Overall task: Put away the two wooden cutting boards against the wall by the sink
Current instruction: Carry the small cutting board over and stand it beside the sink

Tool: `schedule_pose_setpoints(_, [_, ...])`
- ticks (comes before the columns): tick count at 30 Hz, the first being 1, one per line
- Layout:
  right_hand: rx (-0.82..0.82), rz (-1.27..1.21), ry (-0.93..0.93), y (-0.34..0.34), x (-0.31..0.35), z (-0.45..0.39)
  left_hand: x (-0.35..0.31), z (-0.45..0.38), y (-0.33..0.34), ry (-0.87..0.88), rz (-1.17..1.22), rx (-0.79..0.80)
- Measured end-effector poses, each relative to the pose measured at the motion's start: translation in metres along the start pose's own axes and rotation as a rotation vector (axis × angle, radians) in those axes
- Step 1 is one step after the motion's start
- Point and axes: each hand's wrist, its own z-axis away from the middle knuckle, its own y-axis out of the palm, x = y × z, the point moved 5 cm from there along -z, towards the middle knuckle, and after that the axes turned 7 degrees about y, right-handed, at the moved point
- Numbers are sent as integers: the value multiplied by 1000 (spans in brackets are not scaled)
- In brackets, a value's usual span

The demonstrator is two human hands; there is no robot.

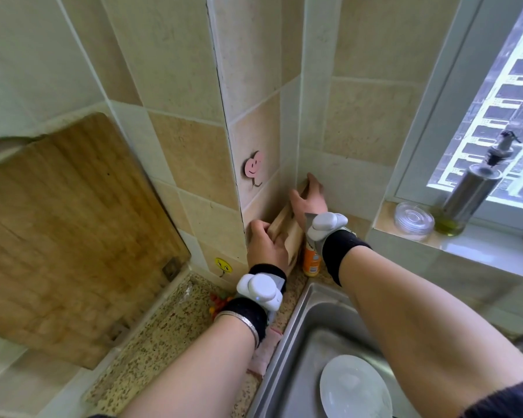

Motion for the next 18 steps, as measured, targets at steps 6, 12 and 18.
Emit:
schedule_pose_setpoints(6, [-10,-3,52,-2,-4,0,3,-5,11,-58,7,101])
schedule_pose_setpoints(12, [18,9,38,3,-6,11,6,2,5,-136,-126,133])
schedule_pose_setpoints(18, [52,79,31,15,3,28,14,11,-11,-212,-293,215])
